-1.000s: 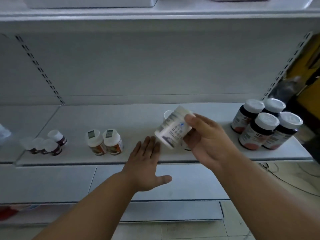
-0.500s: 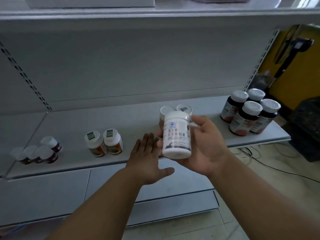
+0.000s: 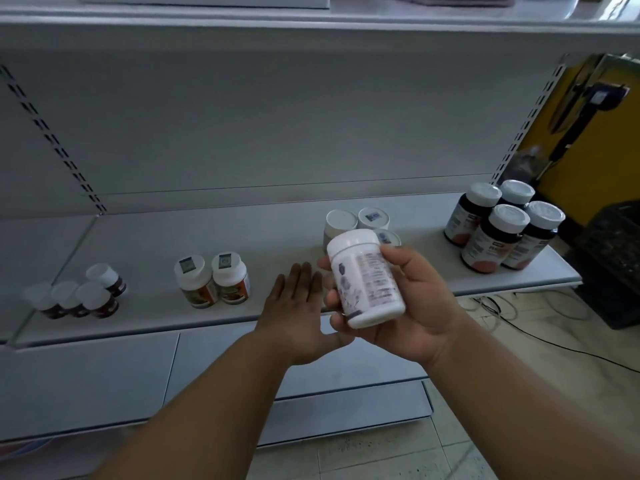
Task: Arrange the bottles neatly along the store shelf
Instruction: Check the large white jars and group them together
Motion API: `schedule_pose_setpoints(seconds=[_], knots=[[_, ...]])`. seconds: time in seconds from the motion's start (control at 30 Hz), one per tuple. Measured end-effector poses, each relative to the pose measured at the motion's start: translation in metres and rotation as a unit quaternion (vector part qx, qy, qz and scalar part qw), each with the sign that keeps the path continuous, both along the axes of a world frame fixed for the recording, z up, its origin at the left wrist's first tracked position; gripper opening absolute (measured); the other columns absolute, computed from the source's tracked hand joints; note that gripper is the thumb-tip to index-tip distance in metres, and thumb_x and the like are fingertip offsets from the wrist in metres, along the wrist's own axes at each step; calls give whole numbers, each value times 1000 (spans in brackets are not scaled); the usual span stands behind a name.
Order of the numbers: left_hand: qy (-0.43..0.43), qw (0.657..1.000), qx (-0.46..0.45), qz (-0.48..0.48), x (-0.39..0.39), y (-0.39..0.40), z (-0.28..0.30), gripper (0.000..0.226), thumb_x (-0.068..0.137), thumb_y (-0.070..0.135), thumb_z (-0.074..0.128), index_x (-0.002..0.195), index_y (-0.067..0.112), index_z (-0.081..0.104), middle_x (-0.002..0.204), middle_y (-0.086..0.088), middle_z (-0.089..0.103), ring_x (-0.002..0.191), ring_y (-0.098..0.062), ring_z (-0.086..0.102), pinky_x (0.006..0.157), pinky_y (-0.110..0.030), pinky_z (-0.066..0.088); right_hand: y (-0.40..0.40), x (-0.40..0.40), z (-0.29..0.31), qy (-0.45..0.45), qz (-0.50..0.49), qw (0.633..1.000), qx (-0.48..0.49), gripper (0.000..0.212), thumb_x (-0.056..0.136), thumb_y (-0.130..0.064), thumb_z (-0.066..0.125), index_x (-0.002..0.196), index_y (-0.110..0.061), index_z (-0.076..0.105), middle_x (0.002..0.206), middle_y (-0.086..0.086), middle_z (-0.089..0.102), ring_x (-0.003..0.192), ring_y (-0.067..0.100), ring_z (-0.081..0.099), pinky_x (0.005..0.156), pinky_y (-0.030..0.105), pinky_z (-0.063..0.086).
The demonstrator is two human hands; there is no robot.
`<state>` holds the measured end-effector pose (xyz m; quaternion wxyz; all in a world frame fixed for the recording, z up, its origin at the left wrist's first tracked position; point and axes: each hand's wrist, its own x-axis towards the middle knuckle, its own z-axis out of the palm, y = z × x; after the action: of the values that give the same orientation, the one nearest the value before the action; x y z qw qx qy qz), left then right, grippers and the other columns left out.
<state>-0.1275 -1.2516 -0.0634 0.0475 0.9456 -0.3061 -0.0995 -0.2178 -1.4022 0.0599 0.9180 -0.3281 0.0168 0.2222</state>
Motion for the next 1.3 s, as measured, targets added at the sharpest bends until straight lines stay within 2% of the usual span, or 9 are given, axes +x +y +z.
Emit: schedule_pose_setpoints(seconds=[0.2,0.3,0.4,0.6,0.73,0.83,1.03,1.13,1.3], knots=[[0,1000,8,2,1,-1,-2,113,67,92,16,154,29,-18,163,-3,-24,147,-21,-27,121,-46,-10,4,-2,-2,1,-29,999,-15,71,52,-39,93,108,-2,69,98,23,63,75,35,67,71,52,56],[1,1000,1,-1,-2,0,3,112,66,92,12,154,31,-18,163,-3,-21,148,-21,-25,121,-46,-9,-1,-2,-1,-11,-5,1000,3,69,68,-44,78,120,-1,62,109,26,59,85,39,65,80,51,54],[6,1000,4,-4,-4,-1,8,111,64,92,9,154,33,-16,164,-2,-18,149,-22,-22,122,-47,-6,-6,-2,1,-38,26,999,7,65,75,-30,69,130,2,55,117,26,57,101,42,61,93,54,48],[-12,1000,26,-2,1,-2,-1,113,62,94,6,155,32,-14,163,-1,-23,148,-22,-26,121,-48,-8,-3,-8,0,-23,-26,999,-23,68,55,-31,93,108,4,68,98,23,67,91,45,67,76,56,56],[-8,1000,6,3,-1,-1,-1,118,59,96,2,155,31,-15,163,-2,-22,148,-21,-26,121,-46,-8,0,-7,2,12,-46,999,-19,61,74,-42,71,116,2,66,106,27,61,84,38,65,78,46,57],[-12,1000,10,4,-1,-1,-1,119,60,98,2,155,29,-17,162,-3,-24,147,-22,-27,121,-45,-10,-4,-7,0,36,-50,998,-33,55,83,-31,48,123,3,62,112,26,62,91,39,64,82,46,54],[-16,1000,18,-5,2,0,-5,117,63,96,6,155,27,-16,163,-4,-23,148,-23,-26,121,-46,-11,-4,-11,0,-32,-39,997,-53,70,58,-19,91,119,1,62,106,26,64,98,46,65,79,60,54],[-15,1000,22,-1,4,0,-8,114,67,96,9,155,29,-17,163,-3,-23,148,-22,-26,120,-46,-12,-1,-10,-3,-17,-49,997,-56,84,52,-26,94,123,1,57,101,24,65,87,40,67,73,52,57],[-6,1000,17,-1,3,-1,-5,119,61,99,4,154,29,-17,162,-3,-24,147,-22,-27,120,-45,-13,-4,-8,-7,-15,-15,1000,-13,70,60,-21,84,122,2,62,111,24,61,97,38,63,84,50,53]])
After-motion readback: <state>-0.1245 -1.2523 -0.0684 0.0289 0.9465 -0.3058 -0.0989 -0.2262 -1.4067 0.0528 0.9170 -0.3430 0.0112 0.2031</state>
